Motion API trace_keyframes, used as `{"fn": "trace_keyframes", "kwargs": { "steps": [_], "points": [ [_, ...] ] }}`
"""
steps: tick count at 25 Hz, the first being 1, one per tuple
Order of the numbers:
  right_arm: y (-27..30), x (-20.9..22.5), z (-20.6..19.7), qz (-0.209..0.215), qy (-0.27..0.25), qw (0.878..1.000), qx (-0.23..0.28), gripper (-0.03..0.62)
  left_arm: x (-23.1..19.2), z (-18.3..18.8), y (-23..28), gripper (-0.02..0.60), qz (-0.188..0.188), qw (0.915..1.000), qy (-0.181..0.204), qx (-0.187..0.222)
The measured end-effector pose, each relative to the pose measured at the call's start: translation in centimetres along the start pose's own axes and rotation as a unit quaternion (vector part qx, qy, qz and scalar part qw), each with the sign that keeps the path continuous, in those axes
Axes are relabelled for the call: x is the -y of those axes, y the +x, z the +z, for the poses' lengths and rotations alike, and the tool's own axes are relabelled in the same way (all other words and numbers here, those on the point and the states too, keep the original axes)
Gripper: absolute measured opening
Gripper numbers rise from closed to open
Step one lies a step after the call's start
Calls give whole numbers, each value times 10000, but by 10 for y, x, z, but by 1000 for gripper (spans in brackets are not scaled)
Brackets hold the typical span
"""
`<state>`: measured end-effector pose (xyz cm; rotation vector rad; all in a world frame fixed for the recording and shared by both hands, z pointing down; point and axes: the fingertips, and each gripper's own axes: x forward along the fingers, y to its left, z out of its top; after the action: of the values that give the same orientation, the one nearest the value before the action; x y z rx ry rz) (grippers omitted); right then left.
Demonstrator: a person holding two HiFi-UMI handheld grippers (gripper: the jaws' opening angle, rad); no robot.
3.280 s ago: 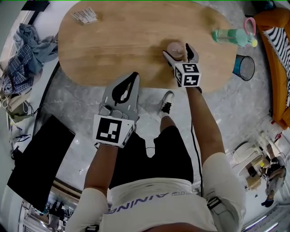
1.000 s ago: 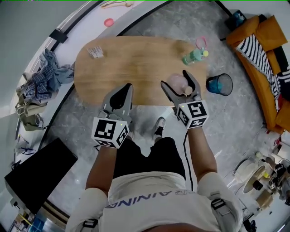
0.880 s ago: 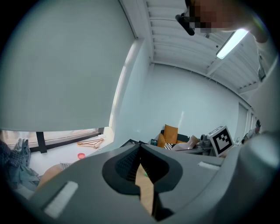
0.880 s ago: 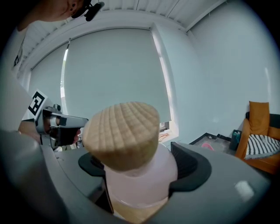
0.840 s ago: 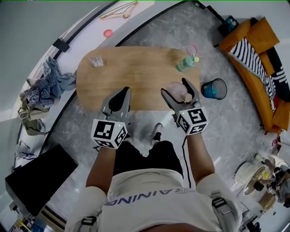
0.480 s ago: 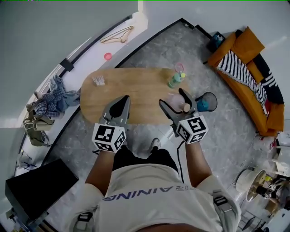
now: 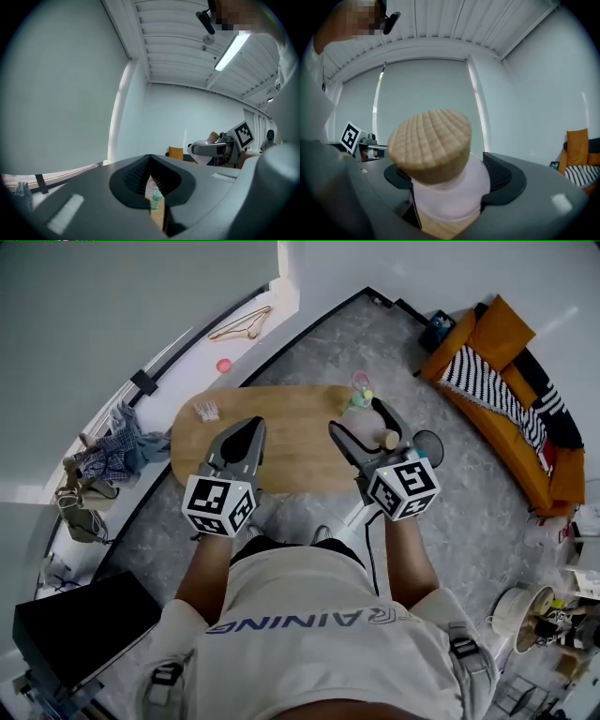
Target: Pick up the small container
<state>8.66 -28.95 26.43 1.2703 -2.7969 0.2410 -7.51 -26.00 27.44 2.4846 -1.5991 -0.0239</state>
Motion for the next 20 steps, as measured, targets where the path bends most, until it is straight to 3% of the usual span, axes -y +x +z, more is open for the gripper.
{"fn": "trace_keyframes", "kwargs": {
  "steps": [6,20],
  "points": [
    [-8,-6,24,141,-124,9997,126,422,-6,26,-8,0,196,9993,247,224],
    [-15,-25,33,317,-160,9987,353,422,3,31,-24,0,199,9991,168,321]
  ]
}}
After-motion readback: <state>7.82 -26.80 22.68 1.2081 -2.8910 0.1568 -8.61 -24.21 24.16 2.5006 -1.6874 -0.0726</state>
